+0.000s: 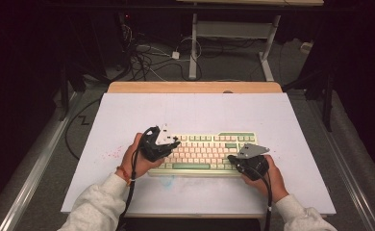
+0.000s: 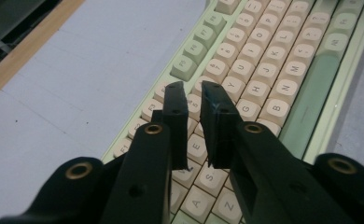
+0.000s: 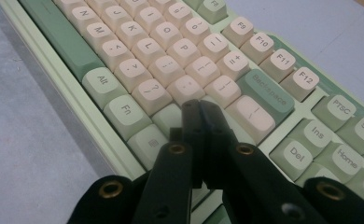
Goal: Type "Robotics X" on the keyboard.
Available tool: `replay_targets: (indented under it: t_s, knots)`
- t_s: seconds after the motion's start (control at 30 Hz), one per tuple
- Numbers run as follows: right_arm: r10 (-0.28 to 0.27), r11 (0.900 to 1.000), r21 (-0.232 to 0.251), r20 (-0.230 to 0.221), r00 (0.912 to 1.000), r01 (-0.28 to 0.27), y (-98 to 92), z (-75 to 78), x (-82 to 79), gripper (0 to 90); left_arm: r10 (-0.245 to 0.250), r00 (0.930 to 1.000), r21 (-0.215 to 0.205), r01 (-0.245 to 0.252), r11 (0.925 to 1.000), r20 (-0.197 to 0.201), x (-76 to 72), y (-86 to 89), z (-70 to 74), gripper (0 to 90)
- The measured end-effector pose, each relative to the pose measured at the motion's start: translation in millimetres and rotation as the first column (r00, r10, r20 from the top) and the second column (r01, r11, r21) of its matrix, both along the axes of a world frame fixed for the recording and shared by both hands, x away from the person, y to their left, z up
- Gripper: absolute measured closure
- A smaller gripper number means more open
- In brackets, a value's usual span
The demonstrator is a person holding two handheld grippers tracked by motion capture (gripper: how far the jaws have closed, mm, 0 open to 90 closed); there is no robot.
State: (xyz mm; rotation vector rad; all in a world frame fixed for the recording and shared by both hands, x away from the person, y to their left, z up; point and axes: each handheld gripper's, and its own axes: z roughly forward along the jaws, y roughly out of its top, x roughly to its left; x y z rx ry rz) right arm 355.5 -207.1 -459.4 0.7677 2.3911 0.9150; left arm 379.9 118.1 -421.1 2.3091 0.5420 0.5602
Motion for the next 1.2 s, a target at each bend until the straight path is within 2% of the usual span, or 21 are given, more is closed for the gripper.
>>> replay_targets:
  t_s: [0.1,0.13,0.17,0.23,0.3,0.37,0.43,0.53,0.63,0.77,0.87,1.03,1.1,1.2]
  knots:
    - [0.001,1.000,-0.008,0.002,1.0000,-0.001,-0.4,1.2,-0.2,90.0,0.003,0.9998,-0.011,-0.003,0.9999,0.019,-4.4,9.9,-0.3,69.9]
    - [0.000,1.000,-0.004,0.004,1.0000,0.000,-2.0,2.1,-0.1,90.0,0.002,0.9996,-0.012,-0.001,0.9999,0.027,-6.0,13.5,-0.2,63.8]
    - [0.000,1.000,-0.004,0.004,1.0000,0.000,-2.0,2.1,-0.1,90.0,0.000,0.9993,-0.021,0.001,0.9998,0.037,-7.7,17.1,-0.4,63.8]
    - [-0.004,1.000,0.014,0.004,1.0000,0.004,-4.4,4.8,-0.3,90.0,0.018,0.9985,-0.033,-0.016,0.9993,0.052,-11.2,23.9,-1.2,57.3]
    - [-0.005,1.000,0.021,0.014,0.9999,0.005,-6.1,7.2,-0.8,90.0,0.031,0.9966,-0.040,-0.027,0.9988,0.077,-15.4,29.9,-2.8,46.4]
    - [-0.007,1.000,0.029,0.013,0.9999,0.007,-7.4,9.0,-1.9,90.0,0.046,0.9951,-0.071,-0.040,0.9966,0.087,-19.7,36.6,-4.5,38.6]
    - [-0.004,0.999,0.032,0.017,0.9998,0.003,-7.8,9.9,-3.0,90.0,0.067,0.9924,-0.083,-0.059,0.9948,0.103,-23.1,42.3,-5.8,28.8]
    - [-0.006,0.999,0.038,0.022,0.9997,0.005,-8.5,12.2,-4.6,90.0,0.093,0.9899,-0.094,-0.083,0.9921,0.107,-27.5,50.6,-9.0,23.0]
    - [-0.006,0.999,0.043,0.030,0.9995,0.004,-9.7,14.4,-5.5,90.0,0.116,0.9851,-0.095,-0.105,0.9900,0.127,-33.6,58.1,-13.9,22.9]
    - [-0.005,0.999,0.052,0.038,0.9993,0.003,-11.2,17.1,-7.1,90.0,0.117,0.9868,-0.092,-0.107,0.9900,0.112,-40.7,68.0,-21.9,21.9]
    - [-0.010,0.998,0.058,0.040,0.9991,0.008,-11.9,18.6,-8.0,90.0,0.130,0.9855,-0.070,-0.123,0.9899,0.109,-45.1,72.5,-28.3,22.1]
    - [-0.010,0.998,0.065,0.049,0.9988,0.006,-11.6,21.9,-8.6,90.0,0.154,0.9825,-0.062,-0.148,0.9870,0.105,-54.6,81.5,-36.6,21.0]
    - [-0.009,0.998,0.064,0.048,0.9988,0.006,-10.8,22.4,-8.2,90.0,0.154,0.9835,-0.062,-0.148,0.9870,0.096,-58.0,84.5,-38.6,20.2]
    - [-0.007,0.998,0.064,0.049,0.9988,0.004,-9.2,23.4,-6.2,90.0,0.156,0.9842,-0.032,-0.154,0.9875,0.082,-62.3,88.7,-41.8,21.4]
